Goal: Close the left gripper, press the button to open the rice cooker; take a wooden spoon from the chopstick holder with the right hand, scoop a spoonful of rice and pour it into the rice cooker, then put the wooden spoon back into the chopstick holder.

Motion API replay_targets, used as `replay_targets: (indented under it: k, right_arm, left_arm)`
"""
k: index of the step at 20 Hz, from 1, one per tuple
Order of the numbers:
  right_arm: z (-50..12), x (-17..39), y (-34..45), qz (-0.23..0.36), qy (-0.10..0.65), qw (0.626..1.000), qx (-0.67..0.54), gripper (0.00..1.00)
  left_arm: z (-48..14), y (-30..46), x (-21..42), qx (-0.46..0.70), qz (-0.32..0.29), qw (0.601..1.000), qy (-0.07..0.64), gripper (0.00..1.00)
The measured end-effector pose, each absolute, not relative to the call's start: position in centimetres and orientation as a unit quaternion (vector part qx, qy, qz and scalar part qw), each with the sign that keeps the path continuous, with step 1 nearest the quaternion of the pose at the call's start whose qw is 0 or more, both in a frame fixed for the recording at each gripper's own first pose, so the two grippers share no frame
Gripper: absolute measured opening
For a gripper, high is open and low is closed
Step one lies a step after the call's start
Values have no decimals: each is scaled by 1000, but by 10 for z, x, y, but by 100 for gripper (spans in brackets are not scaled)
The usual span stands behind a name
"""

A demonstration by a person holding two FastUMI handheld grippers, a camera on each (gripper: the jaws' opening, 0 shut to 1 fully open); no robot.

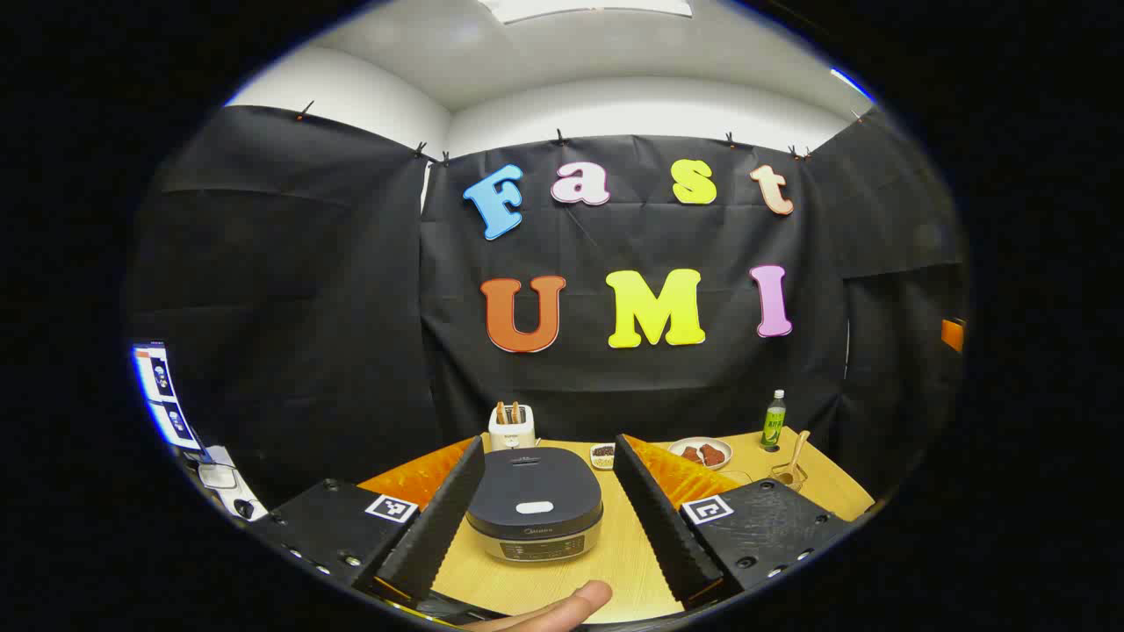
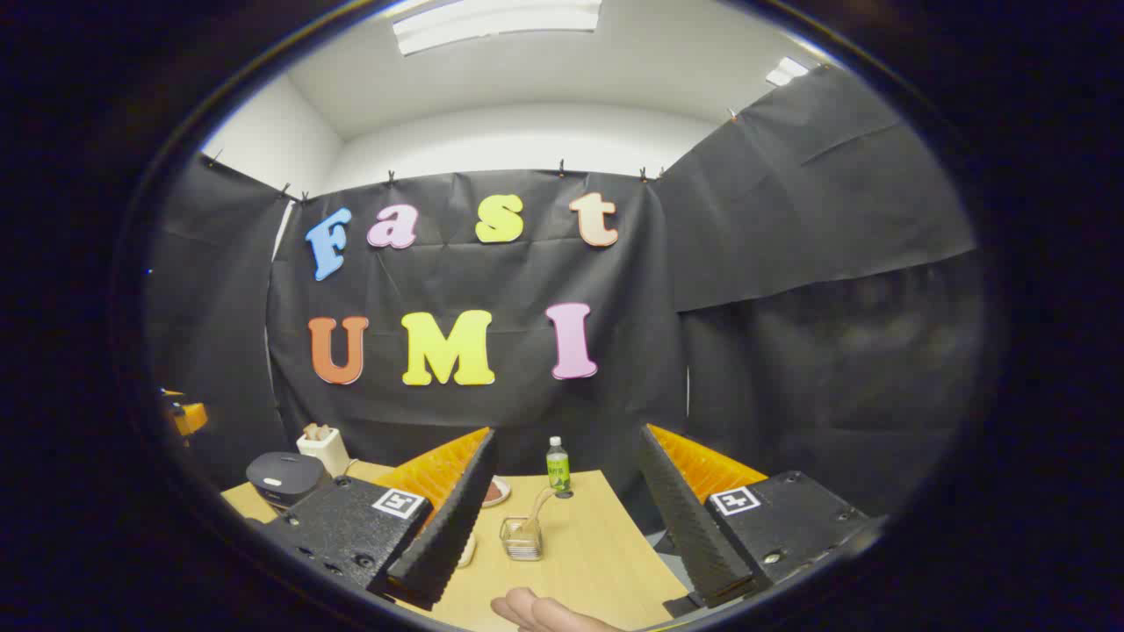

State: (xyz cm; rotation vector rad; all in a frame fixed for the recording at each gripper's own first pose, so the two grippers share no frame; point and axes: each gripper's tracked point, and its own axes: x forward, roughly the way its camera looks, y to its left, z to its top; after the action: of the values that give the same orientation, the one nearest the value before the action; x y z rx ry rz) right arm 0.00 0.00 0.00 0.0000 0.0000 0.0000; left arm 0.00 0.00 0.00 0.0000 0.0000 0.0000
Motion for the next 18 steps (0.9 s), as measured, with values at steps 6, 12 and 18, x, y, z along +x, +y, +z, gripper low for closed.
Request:
replay_targets:
  k: [6,12,18]
  right_arm:
    - [-4,0,3,4,-1,1000,-7,99]
    - [-7,2,7,12,-4,1000,-8,100]
    - [-16,4,12,22,-5,1000,-5,100]
  left_arm:
    - [-3,5,6,4,-6,1000,-4,94]
    - [-7,10,14,-10,-18,1000,-5,94]
    - [-38,16,48,-18,-21,999,30,81]
